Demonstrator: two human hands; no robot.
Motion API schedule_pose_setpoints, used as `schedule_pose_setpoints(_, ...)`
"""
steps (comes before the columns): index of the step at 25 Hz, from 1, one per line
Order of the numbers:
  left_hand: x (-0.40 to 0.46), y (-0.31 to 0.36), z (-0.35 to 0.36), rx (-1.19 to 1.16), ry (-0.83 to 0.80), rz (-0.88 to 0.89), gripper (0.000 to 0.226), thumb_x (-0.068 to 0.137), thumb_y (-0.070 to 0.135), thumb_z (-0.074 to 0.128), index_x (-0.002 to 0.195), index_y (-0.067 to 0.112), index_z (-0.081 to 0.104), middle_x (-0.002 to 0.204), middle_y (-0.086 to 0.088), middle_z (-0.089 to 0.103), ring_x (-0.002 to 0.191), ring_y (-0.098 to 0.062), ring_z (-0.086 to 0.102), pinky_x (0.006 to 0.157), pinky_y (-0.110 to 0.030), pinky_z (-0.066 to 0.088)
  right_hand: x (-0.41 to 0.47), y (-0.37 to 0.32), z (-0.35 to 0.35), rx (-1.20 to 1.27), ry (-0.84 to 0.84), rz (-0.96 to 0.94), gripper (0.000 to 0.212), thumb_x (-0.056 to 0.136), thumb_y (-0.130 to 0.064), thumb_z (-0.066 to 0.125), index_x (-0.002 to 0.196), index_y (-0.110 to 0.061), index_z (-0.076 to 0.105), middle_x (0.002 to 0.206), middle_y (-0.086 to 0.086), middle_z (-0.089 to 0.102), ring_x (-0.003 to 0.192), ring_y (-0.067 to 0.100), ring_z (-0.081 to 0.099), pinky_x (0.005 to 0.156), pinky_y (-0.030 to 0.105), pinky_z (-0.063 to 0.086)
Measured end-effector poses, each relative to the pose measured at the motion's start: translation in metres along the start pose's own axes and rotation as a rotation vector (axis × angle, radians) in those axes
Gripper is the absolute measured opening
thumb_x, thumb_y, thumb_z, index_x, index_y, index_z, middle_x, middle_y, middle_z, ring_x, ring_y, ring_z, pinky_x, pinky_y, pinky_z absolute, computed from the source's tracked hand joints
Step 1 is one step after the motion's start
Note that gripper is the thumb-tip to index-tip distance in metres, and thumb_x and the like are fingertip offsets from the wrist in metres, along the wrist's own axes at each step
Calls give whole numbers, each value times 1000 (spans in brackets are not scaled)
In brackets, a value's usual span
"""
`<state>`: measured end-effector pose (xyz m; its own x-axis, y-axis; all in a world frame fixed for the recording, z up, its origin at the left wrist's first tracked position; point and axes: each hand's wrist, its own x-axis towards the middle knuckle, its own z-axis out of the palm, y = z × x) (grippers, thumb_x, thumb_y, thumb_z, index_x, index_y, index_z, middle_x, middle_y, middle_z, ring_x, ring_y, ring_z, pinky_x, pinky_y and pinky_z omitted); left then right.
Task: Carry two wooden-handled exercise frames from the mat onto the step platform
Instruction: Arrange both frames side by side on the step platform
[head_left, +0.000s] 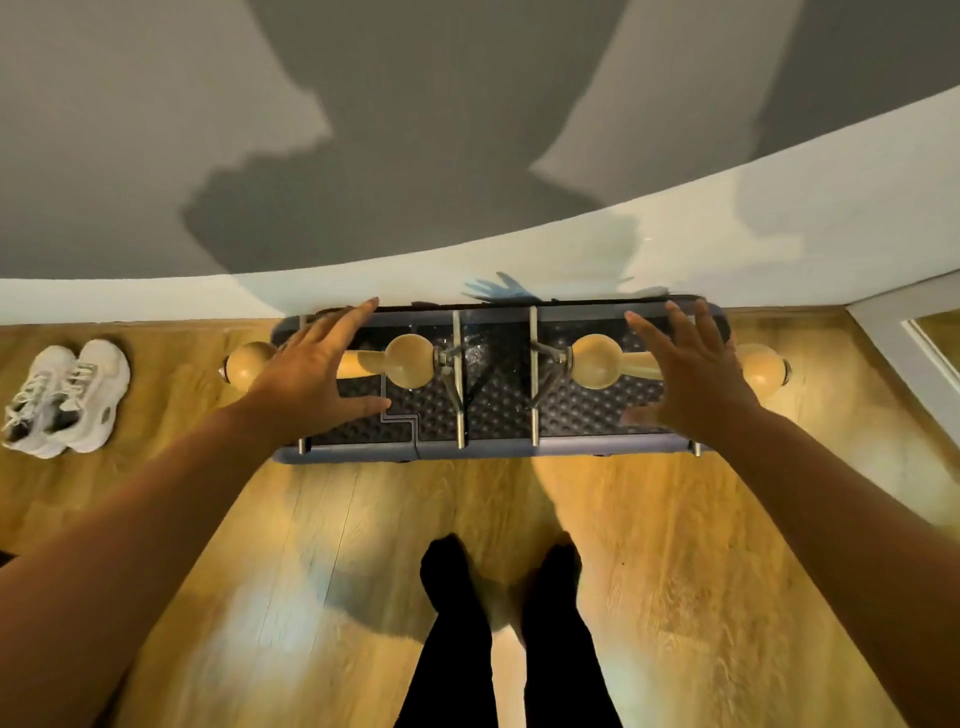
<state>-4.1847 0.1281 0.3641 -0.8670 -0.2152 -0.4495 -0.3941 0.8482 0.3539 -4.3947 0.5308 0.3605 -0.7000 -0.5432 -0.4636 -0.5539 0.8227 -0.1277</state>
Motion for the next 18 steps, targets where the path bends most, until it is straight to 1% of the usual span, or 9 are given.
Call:
schedule_pose_setpoints(3, 19, -19, 11, 55, -8, -9, 126, 70, 59, 86, 161, 49, 1, 168, -7, 31, 150, -42, 32, 116, -66, 33, 18, 0, 17, -13, -85, 32, 132, 65, -61, 89, 164, -37, 4, 173, 13, -2, 156, 39, -12, 116, 73, 14)
schedule_pose_setpoints(5, 27, -30, 17, 82, -7, -50, 121, 73, 49, 90, 163, 41, 9, 168, -10, 31, 150, -44, 31, 117, -66, 32, 34, -2, 25, 4, -116, 28, 131, 67, -59, 89, 164, -38, 3, 173, 12, -3, 157, 39, -13, 117, 72, 13)
schedule_pose_setpoints(10, 47, -46, 31, 136, -114, -91, 103, 79, 31, 90, 162, 29, 28, 164, -10, 38, 148, -44, 34, 116, -65, 33, 59, 11, 37, -8, -138, 20, 122, 69, -50, 91, 164, -31, 17, 172, 16, 11, 157, 42, -2, 120, 69, 17)
schedule_pose_setpoints(13, 59, -55, 32, 253, -163, -34, 89, 78, 43, 88, 154, 27, 45, 153, -7, 50, 138, -38, 46, 113, -59, 39, 73, 26, 41, -109, -244, 26, 103, 77, -49, 86, 161, -29, 29, 168, 15, 24, 155, 43, 13, 118, 64, 23)
schedule_pose_setpoints(14, 65, -57, 32, 293, -183, 2, 83, 77, 49, 87, 149, 28, 51, 146, -6, 56, 132, -34, 50, 110, -56, 41, 77, 30, 43, -125, -269, 16, 91, 80, -46, 84, 157, -28, 39, 161, 13, 39, 149, 41, 30, 116, 60, 32)
schedule_pose_setpoints(15, 70, -58, 34, 305, -197, 37, 75, 77, 52, 85, 143, 29, 57, 136, -3, 62, 124, -30, 56, 107, -53, 44, 78, 34, 44, -113, -271, -2, 74, 84, -41, 81, 149, -27, 50, 144, 8, 58, 133, 35, 52, 107, 52, 46)
schedule_pose_setpoints(16, 75, -59, 36, 292, -211, 59, 65, 79, 53, 83, 136, 30, 62, 126, 1, 66, 116, -25, 60, 103, -49, 46, 79, 36, 46, -97, -268, -19, 55, 87, -35, 78, 138, -27, 61, 119, 1, 70, 107, 24, 65, 89, 41, 54)
schedule_pose_setpoints(17, 78, -61, 38, 268, -230, 64, 54, 82, 53, 81, 129, 31, 66, 116, 5, 69, 107, -20, 63, 98, -44, 49, 80, 37, 46, -102, -274, -36, 39, 89, -30, 75, 127, -27, 67, 96, -6, 70, 85, 15, 66, 73, 32, 53)
schedule_pose_setpoints(18, 81, -63, 39, 248, -255, 58, 42, 85, 53, 77, 121, 32, 68, 104, 9, 70, 96, -14, 64, 91, -38, 50, 82, 37, 44, -117, -287, -45, 28, 89, -27, 73, 117, -28, 71, 83, -9, 67, 73, 10, 63, 64, 27, 49)
